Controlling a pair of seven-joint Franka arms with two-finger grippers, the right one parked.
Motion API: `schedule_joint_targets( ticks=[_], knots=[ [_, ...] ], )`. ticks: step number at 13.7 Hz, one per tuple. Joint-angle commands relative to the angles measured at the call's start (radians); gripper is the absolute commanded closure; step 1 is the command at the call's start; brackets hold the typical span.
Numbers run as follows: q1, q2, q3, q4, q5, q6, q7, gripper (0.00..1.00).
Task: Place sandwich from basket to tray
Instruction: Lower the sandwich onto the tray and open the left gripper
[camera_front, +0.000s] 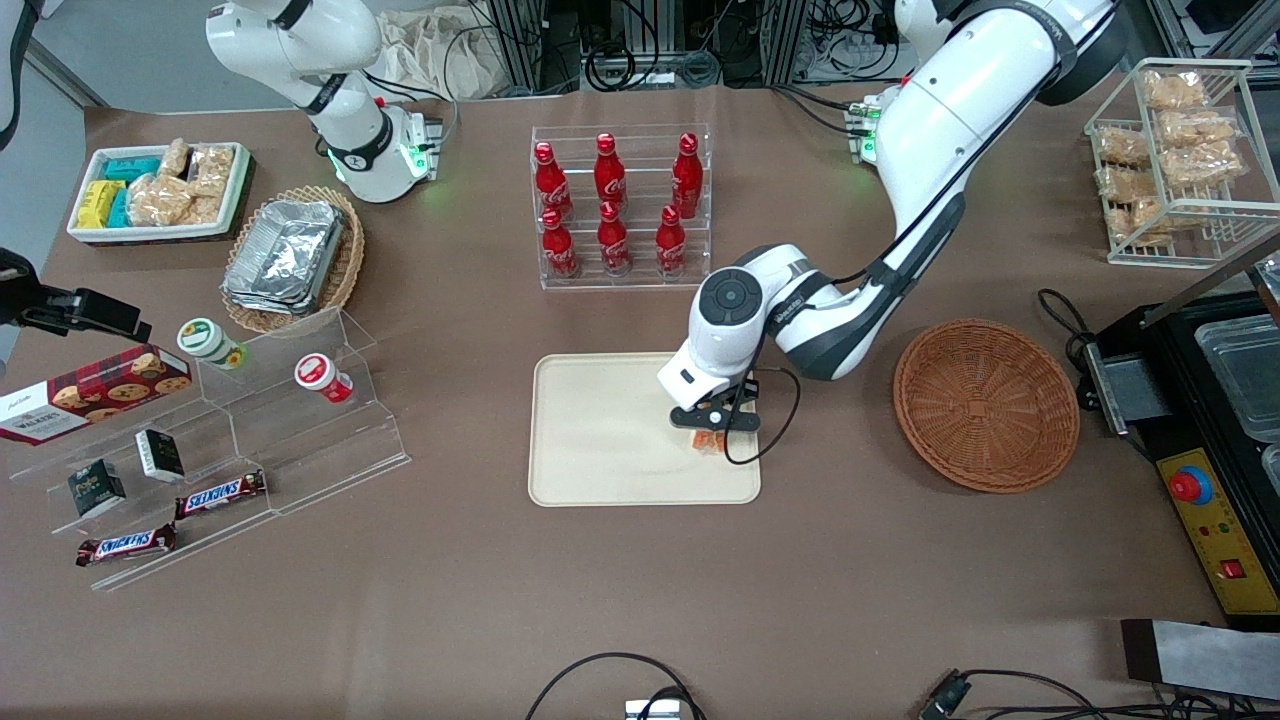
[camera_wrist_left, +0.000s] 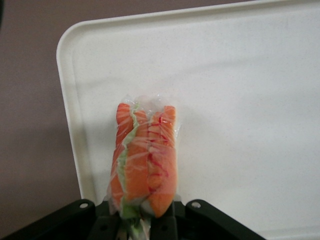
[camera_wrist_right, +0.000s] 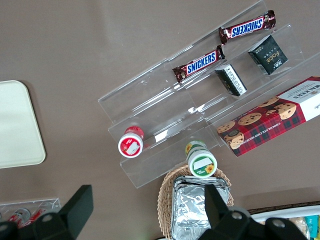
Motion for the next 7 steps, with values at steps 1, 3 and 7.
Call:
schedule_joint_targets(
  ticks=[1, 3, 7],
  knots=[
    [-0.019, 0.021, 0.007, 0.043, 0.026, -0.021, -0.026, 0.94],
    [-0.021, 0.026, 0.007, 0.043, 0.028, -0.021, -0.026, 0.92],
    [-0.021, 0.033, 0.007, 0.043, 0.046, -0.021, -0.028, 0.80]
  ],
)
